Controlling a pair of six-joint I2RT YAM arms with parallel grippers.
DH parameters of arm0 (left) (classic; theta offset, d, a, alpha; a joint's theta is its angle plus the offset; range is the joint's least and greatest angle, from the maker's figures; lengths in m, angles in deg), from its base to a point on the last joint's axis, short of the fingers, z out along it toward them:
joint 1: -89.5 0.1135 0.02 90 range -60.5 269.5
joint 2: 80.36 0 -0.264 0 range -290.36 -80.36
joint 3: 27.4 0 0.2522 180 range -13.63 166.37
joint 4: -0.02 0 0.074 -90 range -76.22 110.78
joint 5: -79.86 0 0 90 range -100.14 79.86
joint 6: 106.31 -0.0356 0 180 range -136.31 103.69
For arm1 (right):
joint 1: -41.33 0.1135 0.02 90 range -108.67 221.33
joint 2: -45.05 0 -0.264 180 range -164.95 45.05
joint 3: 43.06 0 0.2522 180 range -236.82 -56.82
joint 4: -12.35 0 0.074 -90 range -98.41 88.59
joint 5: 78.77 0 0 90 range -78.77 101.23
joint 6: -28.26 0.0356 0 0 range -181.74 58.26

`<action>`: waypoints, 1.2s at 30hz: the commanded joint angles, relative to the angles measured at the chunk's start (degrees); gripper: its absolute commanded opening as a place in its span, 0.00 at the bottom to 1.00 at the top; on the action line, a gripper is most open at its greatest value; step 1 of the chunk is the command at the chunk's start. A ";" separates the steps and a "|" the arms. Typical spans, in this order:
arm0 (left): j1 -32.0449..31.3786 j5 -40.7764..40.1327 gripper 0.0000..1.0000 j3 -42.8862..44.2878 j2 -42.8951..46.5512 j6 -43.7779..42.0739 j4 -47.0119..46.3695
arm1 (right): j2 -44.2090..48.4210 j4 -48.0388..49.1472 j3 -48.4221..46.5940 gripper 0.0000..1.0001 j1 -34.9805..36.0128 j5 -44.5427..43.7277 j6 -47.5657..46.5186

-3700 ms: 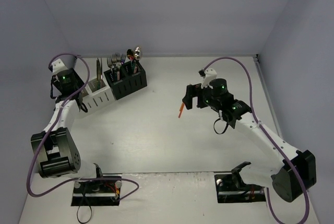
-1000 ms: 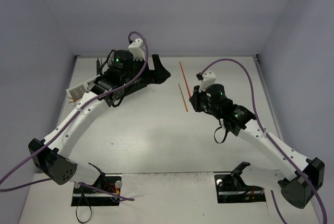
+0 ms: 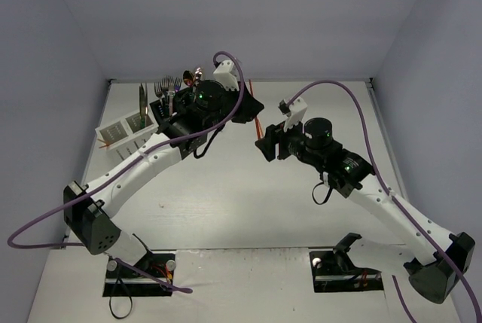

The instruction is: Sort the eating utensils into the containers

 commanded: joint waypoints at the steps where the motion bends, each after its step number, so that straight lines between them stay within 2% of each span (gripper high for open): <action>1: 1.84 -7.76 0.00 -0.68 6.93 -6.02 -1.08 | -2.26 4.63 -3.85 0.86 0.17 -1.16 -0.52; 3: 5.00 -9.58 0.00 -1.67 8.62 -7.09 0.50 | -3.01 4.56 -3.72 0.97 0.17 -2.10 -0.46; 4: 6.66 -10.16 0.00 -2.53 9.87 -7.40 1.15 | -3.16 4.54 -3.48 1.00 0.13 -2.51 -0.27; 10: 24.19 -14.99 0.00 -7.28 17.15 -12.30 5.49 | -3.67 4.07 -1.31 1.00 -0.62 -4.73 0.62; 14: 36.88 -18.70 0.00 -10.64 19.29 -15.30 3.34 | -3.67 3.51 -0.15 1.00 -1.12 -5.62 1.43; 18: 44.58 -23.19 0.00 -12.22 17.50 -18.27 0.24 | -3.67 3.14 0.85 1.00 -1.65 -5.72 1.47; 21: 49.30 -23.64 0.00 -15.15 15.75 -17.49 -5.88 | -3.50 2.96 1.78 1.00 -2.38 -5.97 1.45; 25: 51.74 -24.78 0.00 -18.69 12.29 -18.18 -12.98 | -2.78 2.22 3.55 1.00 -4.03 -5.45 1.60; 32: 51.87 -27.25 0.00 -22.81 7.94 -18.77 -18.31 | -1.69 1.51 6.11 1.00 -6.32 -4.38 1.60; 36: 51.97 -28.58 0.07 -26.20 7.27 -19.00 -20.02 | -2.74 1.32 6.91 1.00 -7.90 -3.67 1.82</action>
